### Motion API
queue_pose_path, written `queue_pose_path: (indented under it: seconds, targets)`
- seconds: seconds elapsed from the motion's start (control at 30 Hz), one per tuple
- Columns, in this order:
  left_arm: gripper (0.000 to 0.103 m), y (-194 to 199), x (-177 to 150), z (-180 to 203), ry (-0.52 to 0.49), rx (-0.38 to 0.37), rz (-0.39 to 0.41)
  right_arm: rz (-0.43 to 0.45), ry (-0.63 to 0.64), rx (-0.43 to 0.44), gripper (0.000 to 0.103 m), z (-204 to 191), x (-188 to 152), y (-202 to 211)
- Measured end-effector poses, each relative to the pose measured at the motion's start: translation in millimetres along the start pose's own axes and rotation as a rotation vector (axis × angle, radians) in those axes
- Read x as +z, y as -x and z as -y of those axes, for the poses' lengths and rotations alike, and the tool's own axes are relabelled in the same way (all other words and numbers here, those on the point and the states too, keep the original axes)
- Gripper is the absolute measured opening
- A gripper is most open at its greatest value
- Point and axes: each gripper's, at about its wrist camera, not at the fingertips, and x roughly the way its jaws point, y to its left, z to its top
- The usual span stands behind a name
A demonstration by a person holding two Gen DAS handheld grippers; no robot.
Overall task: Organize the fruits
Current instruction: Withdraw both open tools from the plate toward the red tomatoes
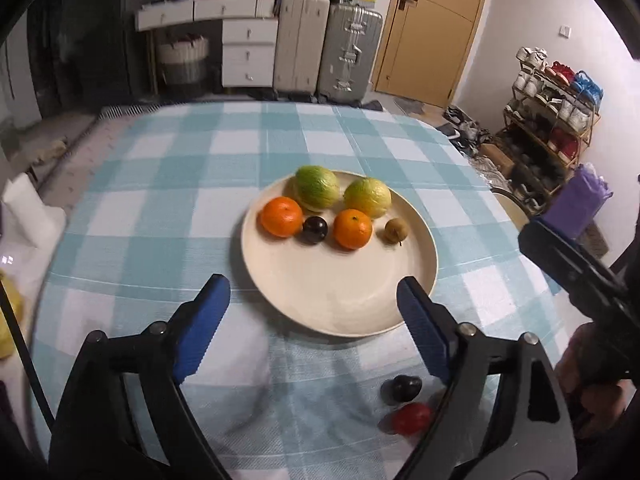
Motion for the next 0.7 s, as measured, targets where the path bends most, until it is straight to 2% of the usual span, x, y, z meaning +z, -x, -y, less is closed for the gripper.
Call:
queue_pose_path:
  seconds: [0.17,0.33,0.43,0.53,0.7]
  targets:
    - [0.086,13,-5,1,-0.004,0.003,-0.009,0.022,0.014,-0.001,0.099,-8,-5,19]
    - [0.102,24,-18,5,-0.015,0.019,0.005,0.029,0.006,-0.003,0.102,-7,-12,35]
    - [0.102,26,-26,8,-0.024,0.032,0.001,0.016,-0.002,-0.012,0.102,-4,-18,42]
    - [0.102,26,-33,12,-0.041,0.023,-0.011,0.002,0.033,-0.046,0.103,-7,-24,48]
    - [0.102,22,-46,13,-0.037,0.0,-0.036,-0.015,0.052,-0.047,0.103,-8,-34,53]
